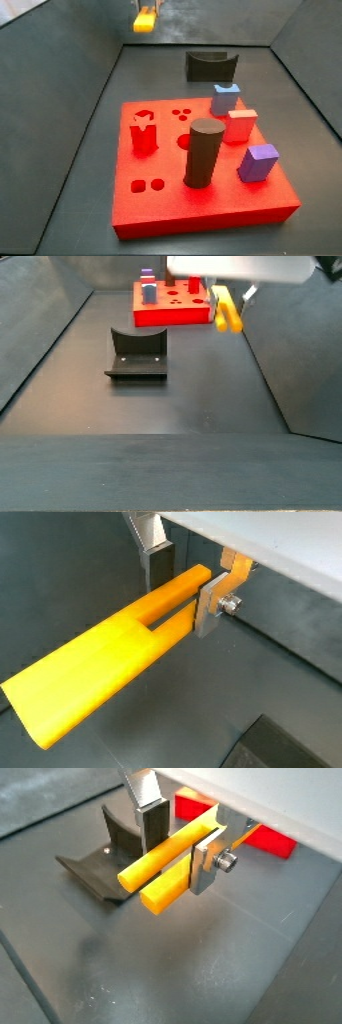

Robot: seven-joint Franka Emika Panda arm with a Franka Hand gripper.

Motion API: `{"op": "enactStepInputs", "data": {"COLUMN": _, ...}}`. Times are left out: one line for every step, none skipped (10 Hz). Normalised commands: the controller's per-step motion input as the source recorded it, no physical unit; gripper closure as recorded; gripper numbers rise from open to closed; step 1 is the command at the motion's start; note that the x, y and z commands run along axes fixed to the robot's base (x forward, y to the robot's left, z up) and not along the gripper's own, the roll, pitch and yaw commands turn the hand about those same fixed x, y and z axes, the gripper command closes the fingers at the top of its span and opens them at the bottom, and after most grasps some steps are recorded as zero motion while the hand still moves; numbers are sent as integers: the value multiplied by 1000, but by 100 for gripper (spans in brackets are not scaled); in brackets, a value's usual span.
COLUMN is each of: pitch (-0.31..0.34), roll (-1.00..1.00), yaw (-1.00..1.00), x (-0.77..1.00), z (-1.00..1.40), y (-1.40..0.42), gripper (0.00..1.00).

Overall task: Pick up the square-circle object. Move up. Rotate the square-circle object. Place the square-circle object on the fixture. Regrasp the square-circle object. Move to above the board. Insert the square-circle object.
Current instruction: Place the square-circle object on the fixture.

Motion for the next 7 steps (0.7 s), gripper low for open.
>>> {"op": "enactStepInputs", "data": {"pitch": 73, "roll": 89, "yaw": -11, "x": -15, "z": 595, "y": 18, "gripper": 100}}
{"op": "enactStepInputs", "data": {"pitch": 90, "roll": 93, "yaw": -3, "x": -6, "z": 390, "y": 15, "gripper": 100}}
{"op": "enactStepInputs", "data": {"pitch": 96, "roll": 94, "yaw": 3, "x": -2, "z": 285, "y": 15, "gripper": 100}}
{"op": "enactStepInputs", "data": {"pitch": -283, "roll": 115, "yaw": 310, "x": 1000, "z": 349, "y": -634, "gripper": 100}}
{"op": "enactStepInputs", "data": {"pitch": -272, "roll": 114, "yaw": 307, "x": 1000, "z": 323, "y": -633, "gripper": 100}}
{"op": "enactStepInputs", "data": {"pitch": -187, "roll": 97, "yaw": 221, "x": 1000, "z": 283, "y": -584, "gripper": 100}}
{"op": "enactStepInputs", "data": {"pitch": -127, "roll": 88, "yaw": 153, "x": 1000, "z": 252, "y": -513, "gripper": 100}}
